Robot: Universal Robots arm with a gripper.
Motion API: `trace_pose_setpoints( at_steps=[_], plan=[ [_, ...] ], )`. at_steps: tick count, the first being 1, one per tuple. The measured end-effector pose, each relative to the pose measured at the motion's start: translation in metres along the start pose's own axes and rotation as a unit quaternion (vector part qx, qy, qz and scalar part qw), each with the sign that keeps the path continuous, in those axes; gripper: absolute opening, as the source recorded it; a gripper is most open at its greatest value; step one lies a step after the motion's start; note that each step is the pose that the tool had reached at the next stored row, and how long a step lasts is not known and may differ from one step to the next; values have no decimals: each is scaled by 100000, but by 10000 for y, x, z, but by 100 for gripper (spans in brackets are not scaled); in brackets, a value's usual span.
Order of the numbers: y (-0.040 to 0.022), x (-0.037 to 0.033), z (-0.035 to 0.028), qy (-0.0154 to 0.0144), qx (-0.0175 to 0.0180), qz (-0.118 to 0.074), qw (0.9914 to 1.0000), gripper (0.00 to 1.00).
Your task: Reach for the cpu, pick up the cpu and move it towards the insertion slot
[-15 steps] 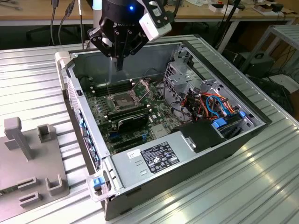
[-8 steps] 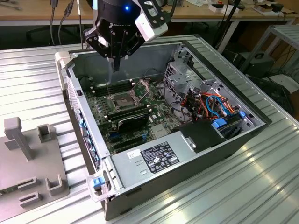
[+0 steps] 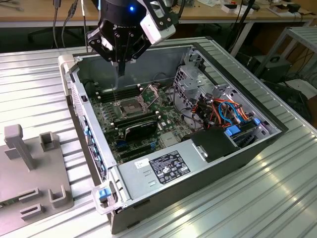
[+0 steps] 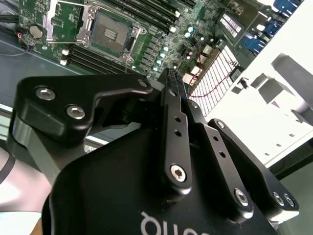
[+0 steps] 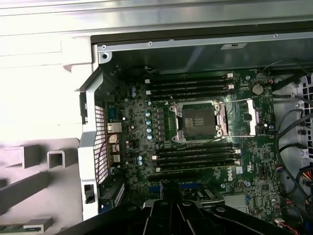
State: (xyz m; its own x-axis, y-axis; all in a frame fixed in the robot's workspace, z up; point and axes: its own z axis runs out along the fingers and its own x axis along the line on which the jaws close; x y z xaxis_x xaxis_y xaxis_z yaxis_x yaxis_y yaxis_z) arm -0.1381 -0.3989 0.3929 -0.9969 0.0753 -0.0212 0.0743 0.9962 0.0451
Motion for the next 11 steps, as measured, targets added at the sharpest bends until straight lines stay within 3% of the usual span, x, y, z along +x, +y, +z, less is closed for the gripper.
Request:
trace_pose_setpoints(
  at_steps=[11],
  plan=[
    [-9, 128, -1, 53, -31, 2, 100000, 11]
  ],
)
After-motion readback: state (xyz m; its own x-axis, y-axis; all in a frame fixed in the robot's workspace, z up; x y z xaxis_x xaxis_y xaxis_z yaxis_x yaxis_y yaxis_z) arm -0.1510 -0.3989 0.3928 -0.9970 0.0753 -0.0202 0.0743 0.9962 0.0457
